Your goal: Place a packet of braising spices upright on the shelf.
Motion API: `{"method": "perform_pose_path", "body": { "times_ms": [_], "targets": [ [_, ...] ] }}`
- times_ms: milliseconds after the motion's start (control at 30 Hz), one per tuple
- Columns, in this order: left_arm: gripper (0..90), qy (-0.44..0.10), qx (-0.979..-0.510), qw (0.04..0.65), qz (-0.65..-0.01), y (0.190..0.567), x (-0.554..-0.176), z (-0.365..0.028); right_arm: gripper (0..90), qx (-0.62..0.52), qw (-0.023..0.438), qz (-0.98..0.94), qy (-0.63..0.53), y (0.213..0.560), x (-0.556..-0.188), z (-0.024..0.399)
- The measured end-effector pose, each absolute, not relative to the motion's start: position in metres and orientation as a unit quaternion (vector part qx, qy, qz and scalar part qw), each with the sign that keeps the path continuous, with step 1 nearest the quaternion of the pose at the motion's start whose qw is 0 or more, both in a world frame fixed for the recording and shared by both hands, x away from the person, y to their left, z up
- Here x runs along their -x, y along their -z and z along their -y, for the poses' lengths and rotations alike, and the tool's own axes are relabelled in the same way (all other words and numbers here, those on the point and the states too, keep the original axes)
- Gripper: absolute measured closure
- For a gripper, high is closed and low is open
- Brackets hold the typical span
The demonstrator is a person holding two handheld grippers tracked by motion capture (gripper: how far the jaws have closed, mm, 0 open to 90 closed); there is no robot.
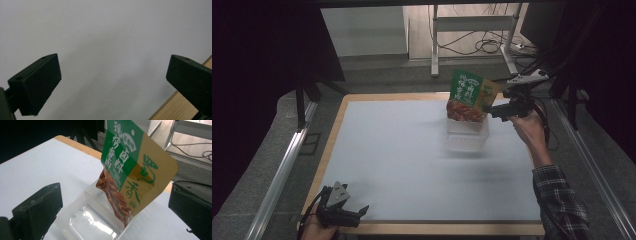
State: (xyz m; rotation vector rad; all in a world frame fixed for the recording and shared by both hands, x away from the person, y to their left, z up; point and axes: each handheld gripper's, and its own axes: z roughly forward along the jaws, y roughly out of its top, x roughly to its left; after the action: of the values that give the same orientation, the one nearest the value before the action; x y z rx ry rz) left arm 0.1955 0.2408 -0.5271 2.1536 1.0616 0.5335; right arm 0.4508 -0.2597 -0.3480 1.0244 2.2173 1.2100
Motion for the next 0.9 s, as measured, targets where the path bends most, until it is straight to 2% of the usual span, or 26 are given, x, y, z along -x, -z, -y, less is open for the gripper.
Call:
{"method": "perform_pose_path", "body": {
  "times_ms": [900],
  "targets": [
    [0.0,-0.207,-0.827,0.331,-0.405,0.527,-0.195,-0.239,0.0,-0.34,0.195,-0.807,-0.442,0.371,-0.389,0.256]
  ]
}}
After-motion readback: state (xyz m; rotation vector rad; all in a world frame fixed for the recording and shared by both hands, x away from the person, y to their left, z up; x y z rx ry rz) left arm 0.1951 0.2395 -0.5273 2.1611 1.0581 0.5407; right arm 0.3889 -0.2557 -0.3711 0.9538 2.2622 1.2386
